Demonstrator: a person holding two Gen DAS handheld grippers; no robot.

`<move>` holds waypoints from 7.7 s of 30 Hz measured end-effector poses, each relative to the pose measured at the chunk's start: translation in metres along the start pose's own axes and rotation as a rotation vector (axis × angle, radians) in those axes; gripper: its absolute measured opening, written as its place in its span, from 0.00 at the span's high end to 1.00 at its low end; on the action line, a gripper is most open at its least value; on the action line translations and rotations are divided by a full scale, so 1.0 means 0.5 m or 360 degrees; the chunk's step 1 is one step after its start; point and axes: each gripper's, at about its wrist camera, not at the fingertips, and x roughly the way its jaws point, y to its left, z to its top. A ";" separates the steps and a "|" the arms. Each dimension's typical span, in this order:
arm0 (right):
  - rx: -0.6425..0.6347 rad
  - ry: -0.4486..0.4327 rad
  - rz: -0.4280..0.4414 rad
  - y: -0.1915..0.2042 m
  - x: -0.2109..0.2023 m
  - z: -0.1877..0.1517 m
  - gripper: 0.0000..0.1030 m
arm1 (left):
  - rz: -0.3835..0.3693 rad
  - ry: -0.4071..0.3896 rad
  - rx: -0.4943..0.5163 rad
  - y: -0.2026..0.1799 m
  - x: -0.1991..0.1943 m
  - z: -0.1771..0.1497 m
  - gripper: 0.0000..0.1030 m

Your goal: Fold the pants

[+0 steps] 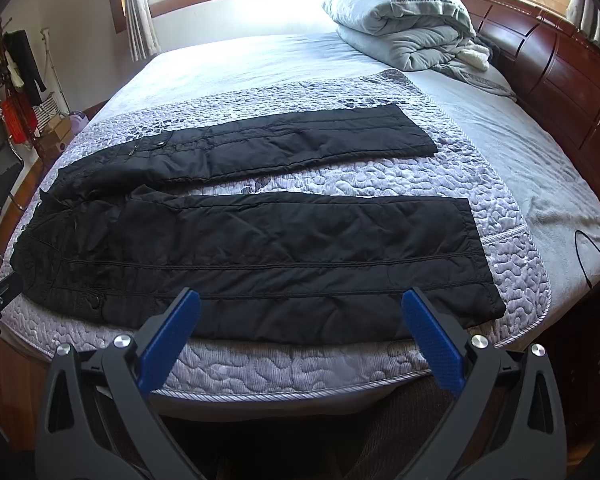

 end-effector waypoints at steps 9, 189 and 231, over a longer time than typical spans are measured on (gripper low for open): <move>0.0001 0.0000 -0.0003 0.000 0.002 0.000 0.02 | 0.0005 -0.0002 0.0004 -0.003 0.001 0.002 0.03; 0.1224 0.0210 0.0716 -0.537 0.244 -0.085 0.37 | -0.0235 0.0113 -0.1059 0.446 0.346 -0.031 0.04; 0.1252 0.0195 0.0930 -0.655 0.246 -0.115 0.97 | -0.0122 0.0304 -0.1056 0.355 0.381 -0.036 0.04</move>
